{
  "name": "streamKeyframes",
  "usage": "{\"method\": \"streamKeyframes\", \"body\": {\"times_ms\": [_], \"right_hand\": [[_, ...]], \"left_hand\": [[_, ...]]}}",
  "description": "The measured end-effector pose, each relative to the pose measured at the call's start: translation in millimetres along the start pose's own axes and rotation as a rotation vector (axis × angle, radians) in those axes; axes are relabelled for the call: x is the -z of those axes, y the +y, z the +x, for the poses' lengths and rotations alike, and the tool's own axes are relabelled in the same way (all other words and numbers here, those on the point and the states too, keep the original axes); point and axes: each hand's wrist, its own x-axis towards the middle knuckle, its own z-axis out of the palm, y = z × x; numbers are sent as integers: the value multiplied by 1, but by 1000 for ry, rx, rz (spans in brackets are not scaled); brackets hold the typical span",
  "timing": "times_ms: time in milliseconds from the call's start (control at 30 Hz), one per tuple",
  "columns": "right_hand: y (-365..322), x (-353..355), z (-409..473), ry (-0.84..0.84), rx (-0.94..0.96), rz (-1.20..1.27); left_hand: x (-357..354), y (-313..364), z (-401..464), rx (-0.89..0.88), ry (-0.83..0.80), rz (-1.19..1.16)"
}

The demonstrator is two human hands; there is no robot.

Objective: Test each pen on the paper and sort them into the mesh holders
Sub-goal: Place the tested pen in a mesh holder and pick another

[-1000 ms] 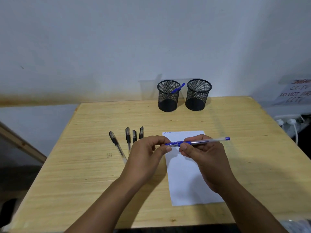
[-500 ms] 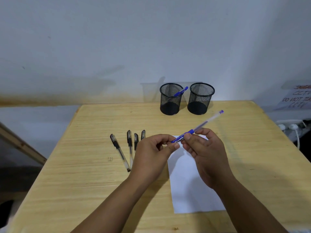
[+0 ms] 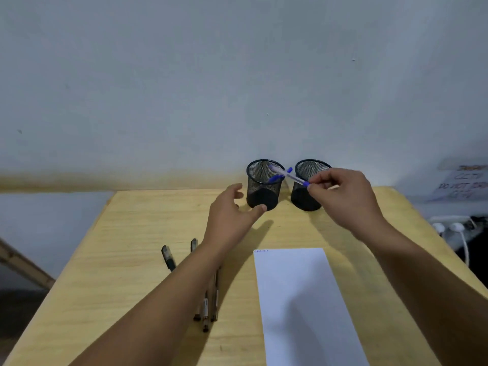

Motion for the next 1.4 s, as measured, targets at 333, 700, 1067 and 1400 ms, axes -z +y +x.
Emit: {"method": "streamKeyframes", "body": {"times_ms": [333,700,1067,1400], "right_hand": [[-21,-42,61,-159,262,-390],[-11,-68,59,-130,396,-603],[2,-69,-21,-104,117,-222],[-4,-116,-114,-533,8,-251]], "left_hand": [[-27,-9,57,4,7,108],[-23,-12,60,-28,-37,92],[51,-31,25,-171,-435,310],[79,-34,10,-262,-626,620]]}}
